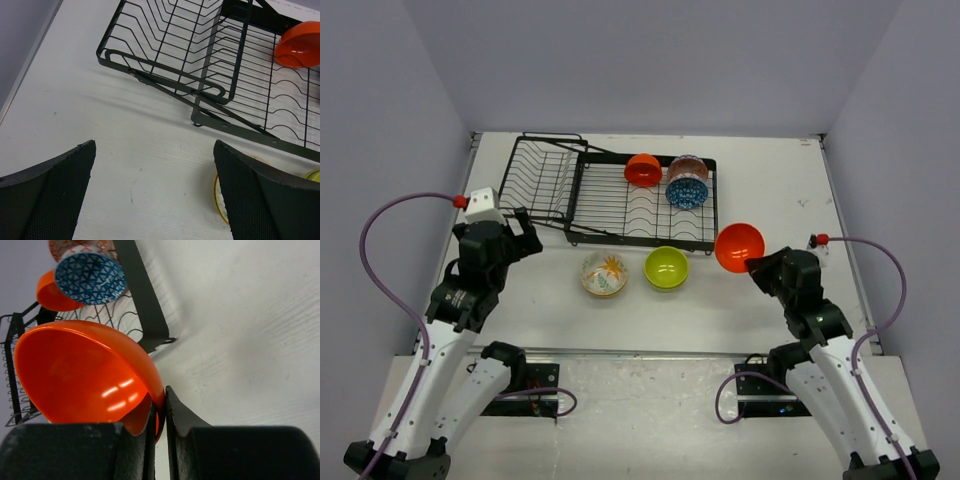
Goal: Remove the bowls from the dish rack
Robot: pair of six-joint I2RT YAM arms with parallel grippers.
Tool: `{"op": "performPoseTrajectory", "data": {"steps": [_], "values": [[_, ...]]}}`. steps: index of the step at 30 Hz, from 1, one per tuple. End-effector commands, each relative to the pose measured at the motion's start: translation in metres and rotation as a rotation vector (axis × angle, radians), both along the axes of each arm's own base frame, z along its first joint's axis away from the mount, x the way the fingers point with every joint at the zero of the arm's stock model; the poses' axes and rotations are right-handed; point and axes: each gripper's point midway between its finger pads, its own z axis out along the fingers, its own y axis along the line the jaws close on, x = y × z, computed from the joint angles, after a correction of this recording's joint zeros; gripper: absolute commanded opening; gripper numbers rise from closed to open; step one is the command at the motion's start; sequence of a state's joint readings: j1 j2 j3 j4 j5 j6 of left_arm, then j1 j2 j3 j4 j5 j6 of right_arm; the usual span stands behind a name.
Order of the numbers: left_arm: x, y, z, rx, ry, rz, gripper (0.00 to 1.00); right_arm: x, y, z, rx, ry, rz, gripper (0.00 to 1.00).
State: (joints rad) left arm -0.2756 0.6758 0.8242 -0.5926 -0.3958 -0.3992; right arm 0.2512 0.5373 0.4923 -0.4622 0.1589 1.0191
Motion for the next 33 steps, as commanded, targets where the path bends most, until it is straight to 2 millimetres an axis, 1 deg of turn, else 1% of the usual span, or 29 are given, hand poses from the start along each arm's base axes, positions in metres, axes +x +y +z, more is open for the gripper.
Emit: {"op": "performPoseTrajectory", "data": {"steps": [1, 2, 5, 6, 7, 8, 10, 11, 13, 16, 19, 22, 23, 24, 26, 27, 29, 30, 31, 32, 33], "values": [[0.003, 0.003, 0.006, 0.011, -0.025, 0.006, 1.00, -0.014, 0.005, -0.034, 0.091, 0.174, -0.051, 0.00], [0.004, 0.003, 0.005, 0.012, -0.022, 0.006, 1.00, -0.017, 0.011, -0.046, 0.096, 0.239, -0.030, 0.00], [0.004, 0.002, 0.004, 0.012, -0.017, 0.003, 1.00, -0.024, 0.019, -0.061, 0.093, 0.320, 0.022, 0.00], [0.004, 0.002, 0.004, 0.013, -0.016, 0.003, 1.00, -0.025, 0.014, -0.068, 0.059, 0.341, 0.015, 0.00], [0.004, 0.002, 0.004, 0.012, -0.019, 0.001, 1.00, -0.025, 0.013, -0.070, 0.049, 0.339, 0.016, 0.00], [0.004, 0.002, 0.004, 0.012, -0.016, 0.001, 1.00, -0.027, 0.010, -0.079, 0.031, 0.352, 0.005, 0.00], [0.005, 0.001, 0.003, 0.012, -0.014, -0.003, 1.00, -0.026, 0.008, -0.084, 0.018, 0.343, 0.008, 0.00], [0.005, 0.001, 0.004, 0.012, -0.015, -0.005, 1.00, -0.029, 0.007, -0.092, 0.011, 0.352, 0.011, 0.00], [0.005, 0.000, 0.004, 0.012, -0.015, -0.007, 1.00, -0.028, 0.007, -0.098, -0.007, 0.363, 0.023, 0.01], [0.006, -0.001, 0.003, 0.011, -0.011, -0.014, 1.00, -0.025, 0.003, -0.104, -0.056, 0.372, 0.036, 0.05], [0.007, -0.004, 0.002, 0.008, -0.004, -0.031, 1.00, -0.025, 0.003, -0.112, -0.071, 0.387, 0.047, 0.06], [0.007, -0.004, 0.002, 0.007, -0.007, -0.031, 1.00, -0.023, 0.006, -0.113, -0.071, 0.387, 0.065, 0.10], [0.007, -0.004, 0.002, 0.007, -0.007, -0.031, 1.00, -0.022, 0.007, -0.112, -0.068, 0.385, 0.072, 0.13], [0.006, -0.004, 0.003, 0.008, -0.007, -0.030, 1.00, -0.021, 0.009, -0.110, -0.065, 0.376, 0.081, 0.25], [0.007, -0.004, 0.001, 0.010, -0.001, -0.030, 1.00, -0.020, 0.014, -0.105, -0.048, 0.356, 0.105, 0.37], [0.008, -0.005, 0.001, 0.007, 0.001, -0.035, 1.00, -0.020, 0.014, -0.103, -0.047, 0.352, 0.111, 0.47], [0.010, -0.009, 0.001, 0.003, 0.011, -0.049, 1.00, -0.020, 0.017, -0.091, -0.033, 0.315, 0.126, 0.56], [0.013, -0.014, 0.000, -0.009, 0.018, -0.073, 1.00, -0.021, 0.017, -0.088, -0.033, 0.310, 0.128, 0.66], [0.014, -0.018, 0.000, -0.021, 0.020, -0.089, 1.00, -0.021, 0.017, -0.080, -0.032, 0.290, 0.128, 0.67], [0.016, -0.023, 0.000, -0.035, 0.024, -0.110, 1.00, -0.021, 0.015, -0.075, -0.036, 0.275, 0.120, 0.72], [0.017, -0.034, 0.001, -0.075, 0.027, -0.148, 1.00, -0.023, 0.010, -0.067, -0.049, 0.249, 0.109, 0.79]]}}
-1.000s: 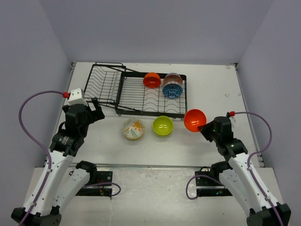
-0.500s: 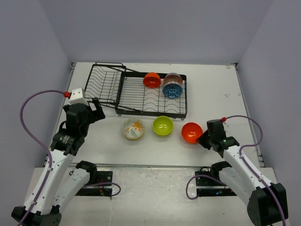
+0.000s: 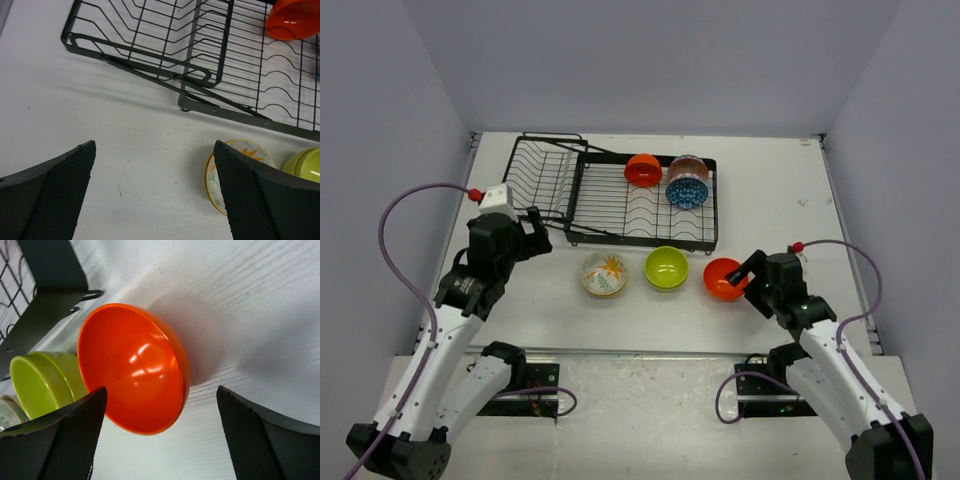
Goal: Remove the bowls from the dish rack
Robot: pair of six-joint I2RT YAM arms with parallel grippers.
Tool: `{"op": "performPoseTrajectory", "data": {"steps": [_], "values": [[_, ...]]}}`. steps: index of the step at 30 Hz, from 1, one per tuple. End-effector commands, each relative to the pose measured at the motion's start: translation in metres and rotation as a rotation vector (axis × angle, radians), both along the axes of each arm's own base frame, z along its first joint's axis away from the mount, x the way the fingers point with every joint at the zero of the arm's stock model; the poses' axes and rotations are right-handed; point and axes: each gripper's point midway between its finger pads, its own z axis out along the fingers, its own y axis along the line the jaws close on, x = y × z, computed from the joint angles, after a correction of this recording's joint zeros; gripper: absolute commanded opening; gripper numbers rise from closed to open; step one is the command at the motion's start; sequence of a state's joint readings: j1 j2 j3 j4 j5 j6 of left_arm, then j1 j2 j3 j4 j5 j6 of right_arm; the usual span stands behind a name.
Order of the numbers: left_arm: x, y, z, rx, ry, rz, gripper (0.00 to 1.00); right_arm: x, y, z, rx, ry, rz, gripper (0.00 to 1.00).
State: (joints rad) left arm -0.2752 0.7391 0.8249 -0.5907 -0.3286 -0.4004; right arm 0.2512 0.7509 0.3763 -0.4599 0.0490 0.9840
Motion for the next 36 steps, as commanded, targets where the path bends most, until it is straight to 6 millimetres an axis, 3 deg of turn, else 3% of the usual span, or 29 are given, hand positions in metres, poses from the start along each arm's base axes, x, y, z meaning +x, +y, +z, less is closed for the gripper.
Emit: {"op": "performPoseTrajectory", "data": {"steps": [1, 3, 5, 8, 9, 12, 15, 19, 21, 24, 27, 33, 36], "values": [[0.014, -0.028, 0.018, -0.092, -0.041, -0.109, 1.00, 0.007, -0.007, 0.043, -0.020, -0.120, -0.017, 0.94], [0.019, -0.050, 0.022, -0.183, -0.038, -0.177, 1.00, 0.005, -0.027, 0.063, -0.077, -0.185, -0.098, 0.99], [0.032, -0.074, 0.026, -0.278, -0.035, -0.224, 1.00, 0.007, -0.034, 0.088, -0.094, -0.279, -0.112, 0.99], [0.044, -0.129, 0.037, -0.395, -0.015, -0.344, 1.00, 0.005, -0.045, 0.121, -0.106, -0.408, -0.147, 0.99], [0.056, -0.146, 0.044, -0.409, -0.024, -0.348, 1.00, 0.004, -0.046, 0.131, -0.099, -0.448, -0.157, 0.99], [0.068, -0.188, 0.057, -0.481, -0.030, -0.353, 1.00, 0.005, -0.039, 0.143, -0.055, -0.514, -0.129, 0.99], [0.100, -0.218, 0.069, -0.637, -0.031, -0.315, 1.00, 0.006, -0.020, 0.151, 0.032, -0.585, -0.060, 0.99], [0.170, -0.246, 0.039, -0.724, 0.019, -0.161, 1.00, 0.010, -0.006, 0.152, 0.090, -0.618, -0.009, 0.99], [0.204, -0.263, 0.013, -0.738, 0.104, -0.097, 1.00, 0.012, 0.000, 0.151, 0.098, -0.613, 0.022, 0.99], [0.234, -0.290, -0.001, -0.830, 0.127, -0.083, 1.00, 0.014, 0.008, 0.143, 0.106, -0.588, 0.064, 0.99], [0.255, -0.293, -0.014, -0.885, 0.102, -0.026, 0.97, 0.016, 0.016, 0.136, 0.134, -0.590, 0.096, 0.99], [0.282, -0.274, -0.051, -0.896, 0.083, 0.133, 0.88, 0.018, 0.021, 0.134, 0.154, -0.601, 0.119, 0.99], [0.298, -0.268, -0.064, -0.919, 0.063, 0.144, 0.74, 0.019, 0.024, 0.137, 0.161, -0.617, 0.137, 0.99]]}}
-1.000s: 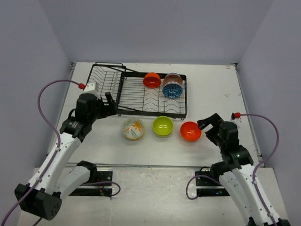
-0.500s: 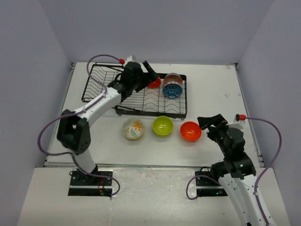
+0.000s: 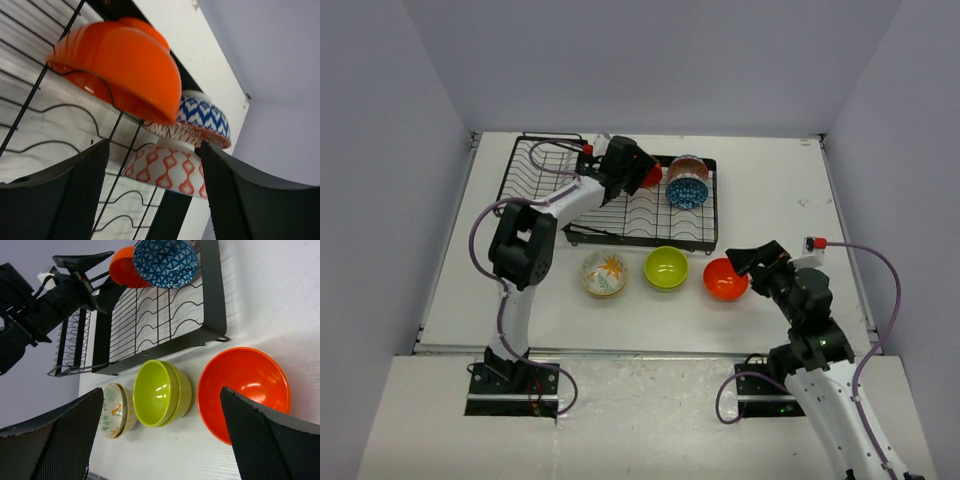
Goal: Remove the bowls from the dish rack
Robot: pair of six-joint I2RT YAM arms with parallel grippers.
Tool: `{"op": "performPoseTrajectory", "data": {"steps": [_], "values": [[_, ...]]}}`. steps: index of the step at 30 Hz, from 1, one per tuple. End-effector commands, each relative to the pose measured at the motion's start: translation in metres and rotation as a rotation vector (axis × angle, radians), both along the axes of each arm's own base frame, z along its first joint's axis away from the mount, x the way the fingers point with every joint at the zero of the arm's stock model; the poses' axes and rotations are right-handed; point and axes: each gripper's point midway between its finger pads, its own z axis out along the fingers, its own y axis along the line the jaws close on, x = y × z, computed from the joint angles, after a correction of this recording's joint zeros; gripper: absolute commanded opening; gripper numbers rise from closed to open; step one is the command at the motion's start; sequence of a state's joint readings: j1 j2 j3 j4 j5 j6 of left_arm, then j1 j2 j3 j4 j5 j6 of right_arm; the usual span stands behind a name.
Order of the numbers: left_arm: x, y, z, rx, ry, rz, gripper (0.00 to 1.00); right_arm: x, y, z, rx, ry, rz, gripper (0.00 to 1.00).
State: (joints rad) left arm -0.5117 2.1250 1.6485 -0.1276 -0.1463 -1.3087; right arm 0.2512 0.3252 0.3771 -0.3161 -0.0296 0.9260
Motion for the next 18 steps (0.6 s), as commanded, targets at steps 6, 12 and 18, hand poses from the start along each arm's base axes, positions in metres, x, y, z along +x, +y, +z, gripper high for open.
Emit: {"op": "performPoseTrajectory", "data": {"steps": [6, 12, 18], "values": [[0.063, 0.008, 0.025, -0.137, -0.169, 0.098, 0.57, 0.005, 0.014, 0.013, 0.023, -0.076, 0.078, 0.96], [0.073, 0.004, 0.018, -0.156, -0.167, 0.117, 0.36, 0.009, 0.014, 0.010, 0.014, -0.082, 0.071, 0.96], [0.079, 0.001, 0.010, -0.167, -0.155, 0.126, 0.09, 0.012, 0.015, 0.007, 0.001, -0.074, 0.077, 0.96]]}}
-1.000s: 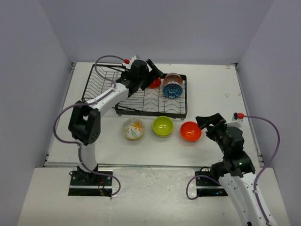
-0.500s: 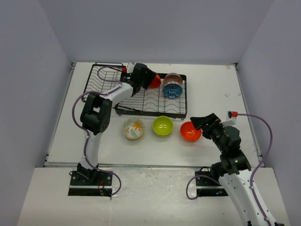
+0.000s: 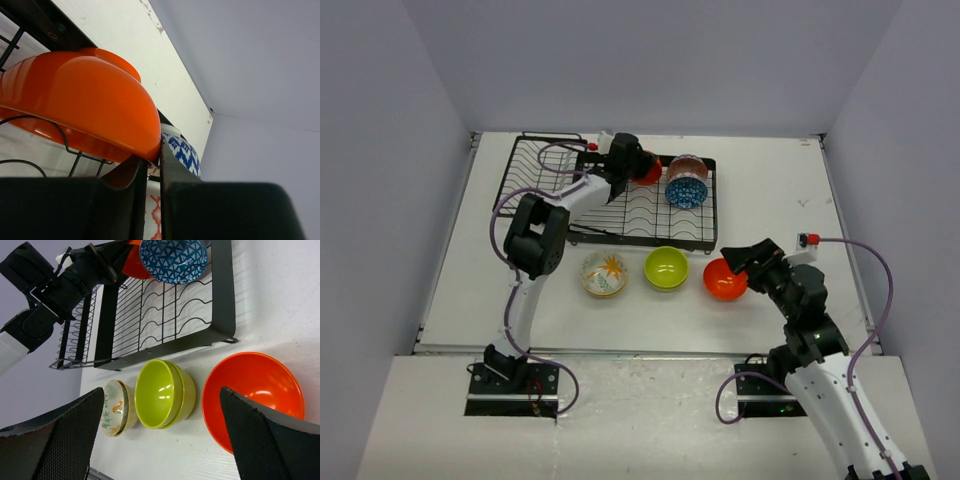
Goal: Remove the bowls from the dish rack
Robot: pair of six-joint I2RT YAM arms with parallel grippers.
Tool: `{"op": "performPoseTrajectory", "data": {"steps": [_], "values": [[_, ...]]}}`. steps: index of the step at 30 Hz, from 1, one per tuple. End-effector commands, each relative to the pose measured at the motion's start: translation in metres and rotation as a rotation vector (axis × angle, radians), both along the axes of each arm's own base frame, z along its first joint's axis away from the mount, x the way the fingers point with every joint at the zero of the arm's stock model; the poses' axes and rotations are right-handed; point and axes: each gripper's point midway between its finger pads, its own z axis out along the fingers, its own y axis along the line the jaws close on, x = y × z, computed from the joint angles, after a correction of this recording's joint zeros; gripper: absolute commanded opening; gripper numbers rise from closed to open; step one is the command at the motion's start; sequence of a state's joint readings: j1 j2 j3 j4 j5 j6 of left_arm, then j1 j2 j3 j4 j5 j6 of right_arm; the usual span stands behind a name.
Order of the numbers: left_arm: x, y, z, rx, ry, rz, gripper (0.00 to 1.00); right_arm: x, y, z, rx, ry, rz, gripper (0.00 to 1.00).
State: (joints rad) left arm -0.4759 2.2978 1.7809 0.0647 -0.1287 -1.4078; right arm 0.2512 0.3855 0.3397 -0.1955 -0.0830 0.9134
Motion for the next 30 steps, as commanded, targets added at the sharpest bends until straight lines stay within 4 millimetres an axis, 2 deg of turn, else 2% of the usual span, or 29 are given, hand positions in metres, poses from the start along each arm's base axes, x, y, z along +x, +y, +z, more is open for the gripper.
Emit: {"op": "performPoseTrajectory", "data": {"steps": [1, 3, 8, 13, 23, 30], "values": [[0.020, 0.012, 0.010, -0.007, -0.048, 0.063, 0.06, 0.004, 0.003, 0.011, -0.006, -0.057, 0.022, 0.96], [0.020, 0.012, 0.006, -0.009, -0.041, 0.063, 0.00, 0.005, 0.002, 0.011, -0.009, -0.058, 0.017, 0.96], [0.023, 0.012, 0.008, -0.019, -0.058, 0.070, 0.00, 0.010, -0.001, 0.012, -0.028, -0.068, -0.003, 0.96], [0.039, 0.016, 0.017, -0.011, -0.116, 0.040, 0.00, 0.012, 0.000, 0.013, -0.038, -0.072, 0.005, 0.96], [0.058, 0.049, 0.019, 0.024, -0.154, 0.064, 0.00, 0.016, -0.001, 0.020, -0.060, -0.087, 0.003, 0.96], [0.077, 0.047, 0.037, -0.023, -0.252, 0.055, 0.00, 0.018, -0.001, 0.020, -0.069, -0.090, 0.004, 0.96]]}}
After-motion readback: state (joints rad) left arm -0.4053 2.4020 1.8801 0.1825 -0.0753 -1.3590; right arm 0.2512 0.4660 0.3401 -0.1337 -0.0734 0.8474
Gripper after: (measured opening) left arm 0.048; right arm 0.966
